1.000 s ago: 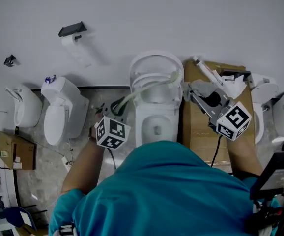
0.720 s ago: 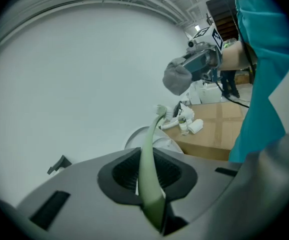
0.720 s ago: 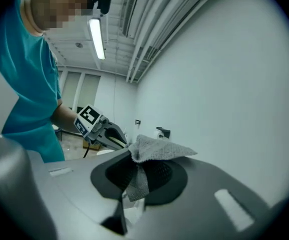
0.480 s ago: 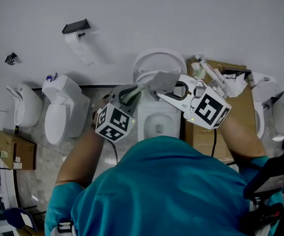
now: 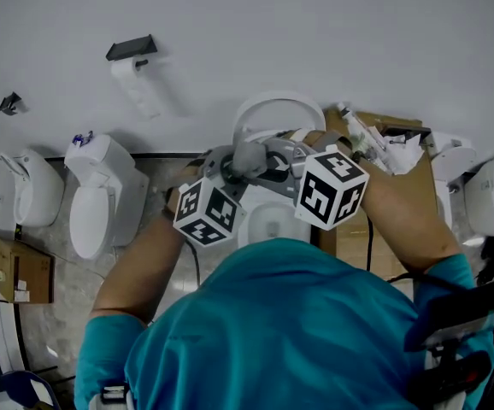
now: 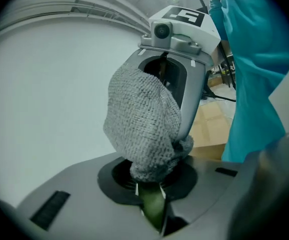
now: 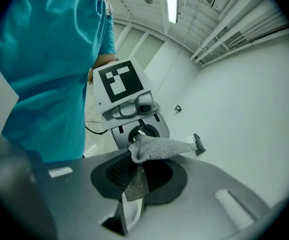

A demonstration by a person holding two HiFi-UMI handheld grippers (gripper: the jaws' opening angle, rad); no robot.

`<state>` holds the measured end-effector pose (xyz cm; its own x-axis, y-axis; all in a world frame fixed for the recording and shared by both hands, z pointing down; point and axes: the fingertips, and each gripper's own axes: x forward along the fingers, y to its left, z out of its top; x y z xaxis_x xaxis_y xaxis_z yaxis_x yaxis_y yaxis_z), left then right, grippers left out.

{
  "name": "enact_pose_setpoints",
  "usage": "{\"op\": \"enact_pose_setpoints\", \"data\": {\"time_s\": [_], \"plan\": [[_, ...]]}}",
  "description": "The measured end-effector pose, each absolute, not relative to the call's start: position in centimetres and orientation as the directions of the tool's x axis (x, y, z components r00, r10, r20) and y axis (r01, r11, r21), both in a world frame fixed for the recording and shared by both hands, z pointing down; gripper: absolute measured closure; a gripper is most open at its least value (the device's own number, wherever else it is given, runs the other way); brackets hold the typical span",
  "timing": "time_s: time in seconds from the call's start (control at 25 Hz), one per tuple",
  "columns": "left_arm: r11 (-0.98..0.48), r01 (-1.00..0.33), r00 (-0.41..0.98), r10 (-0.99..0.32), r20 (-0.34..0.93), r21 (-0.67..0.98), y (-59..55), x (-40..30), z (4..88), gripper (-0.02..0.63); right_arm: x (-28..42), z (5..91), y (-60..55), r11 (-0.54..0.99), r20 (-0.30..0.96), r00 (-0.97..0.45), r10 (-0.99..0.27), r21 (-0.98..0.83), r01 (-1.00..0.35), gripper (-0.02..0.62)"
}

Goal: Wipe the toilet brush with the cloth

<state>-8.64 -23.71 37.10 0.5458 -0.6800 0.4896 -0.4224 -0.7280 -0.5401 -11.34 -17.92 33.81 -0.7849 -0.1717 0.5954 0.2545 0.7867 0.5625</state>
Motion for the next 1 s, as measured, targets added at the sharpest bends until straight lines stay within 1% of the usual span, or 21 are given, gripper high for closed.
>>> {"op": "enact_pose_setpoints", "data": {"time_s": [0.32, 0.68, 1.0], "plan": [[-0.733, -0.419, 0.558, -0.673, 0.485, -0.535, -23.9, -8.3, 36.9, 0.548, -10.1, 34.4, -19.6, 0.793, 0.613, -0.754, -0.236, 0.570, 0.215, 0.558], [-0.740, -0.420, 0.562, -0.667, 0.490, -0.525, -23.8, -7.7, 36.9, 0.548, -8.6, 34.8, -20.2, 0.813, 0.615, -0.744, -0.263, 0.556, 0.171, 0.558], [-0.734, -0.427, 0.552, -0.674, 0.491, -0.527, -23.3, -8.1, 36.9, 0.548, -6.4, 35.5, -21.3, 0.819, 0.639, -0.700, -0.318, 0.557, 0.136, 0.558]]}}
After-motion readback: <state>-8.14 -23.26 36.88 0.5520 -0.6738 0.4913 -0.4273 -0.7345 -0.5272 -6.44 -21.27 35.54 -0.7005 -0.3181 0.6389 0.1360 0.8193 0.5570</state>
